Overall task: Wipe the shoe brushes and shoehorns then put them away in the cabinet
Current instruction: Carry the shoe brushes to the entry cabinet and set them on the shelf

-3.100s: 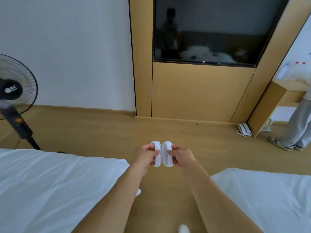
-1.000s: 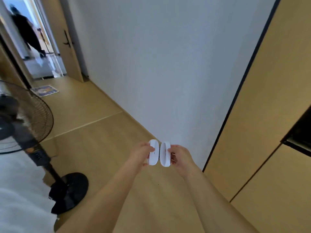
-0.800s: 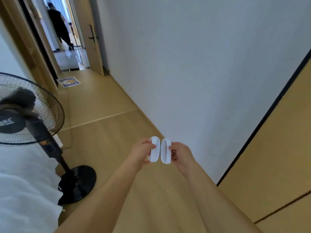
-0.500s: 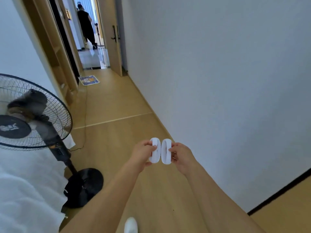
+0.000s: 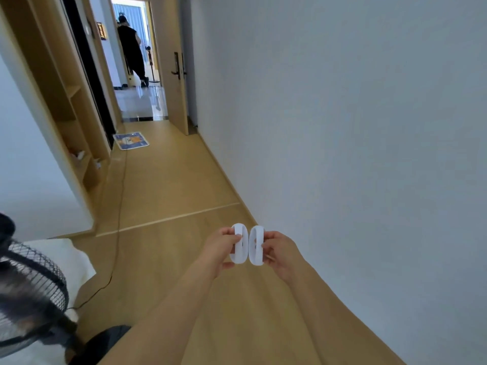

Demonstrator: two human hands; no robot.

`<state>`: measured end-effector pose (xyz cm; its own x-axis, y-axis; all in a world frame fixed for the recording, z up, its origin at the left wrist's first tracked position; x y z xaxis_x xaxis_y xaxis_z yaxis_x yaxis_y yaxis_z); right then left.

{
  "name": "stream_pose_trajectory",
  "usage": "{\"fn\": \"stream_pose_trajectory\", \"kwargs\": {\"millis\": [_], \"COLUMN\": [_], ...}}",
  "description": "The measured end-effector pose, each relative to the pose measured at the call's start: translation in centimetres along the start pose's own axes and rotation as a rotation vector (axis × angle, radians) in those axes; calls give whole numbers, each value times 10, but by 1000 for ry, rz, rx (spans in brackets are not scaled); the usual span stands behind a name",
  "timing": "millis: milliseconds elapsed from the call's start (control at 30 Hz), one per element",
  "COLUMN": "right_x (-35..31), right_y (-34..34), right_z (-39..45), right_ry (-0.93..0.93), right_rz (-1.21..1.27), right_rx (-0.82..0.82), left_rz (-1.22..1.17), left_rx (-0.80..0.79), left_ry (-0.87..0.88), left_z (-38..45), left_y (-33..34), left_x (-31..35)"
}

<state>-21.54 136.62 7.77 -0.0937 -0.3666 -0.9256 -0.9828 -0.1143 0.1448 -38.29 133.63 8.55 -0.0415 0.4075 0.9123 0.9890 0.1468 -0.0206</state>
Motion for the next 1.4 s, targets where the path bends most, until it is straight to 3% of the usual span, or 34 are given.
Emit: {"fn": "stream_pose_trajectory", "kwargs": {"millis": [267,567,933,1400], "right_x": [-34,-93,-180,-226], "right_y": [58,119,187,302], "right_z": [142,330,525,779], "right_ry": [28,36,104,148], "right_rz": [19,24,-6,-44], "right_rx": [-58,-192,-327,-333], "left_rz": [1,83,48,-58], "left_rx": [83,347,515,479], "left_ry": [0,66,85,46], "left_z": [127,281,438,684], "left_y": [-52,-112,-156,-268], "left_x": [46,128,233,305]}}
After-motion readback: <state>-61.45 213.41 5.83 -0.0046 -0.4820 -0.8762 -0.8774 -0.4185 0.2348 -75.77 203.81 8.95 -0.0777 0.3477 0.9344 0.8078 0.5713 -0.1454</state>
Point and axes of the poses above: each hand's wrist, its own z-axis towards the middle knuckle, its own y-axis out of the palm, x = y × z, the point moved 9 cm from there along z, towards the middle knuckle, and after that the axes turned 3 degrees about z, right-handed, at the moved point
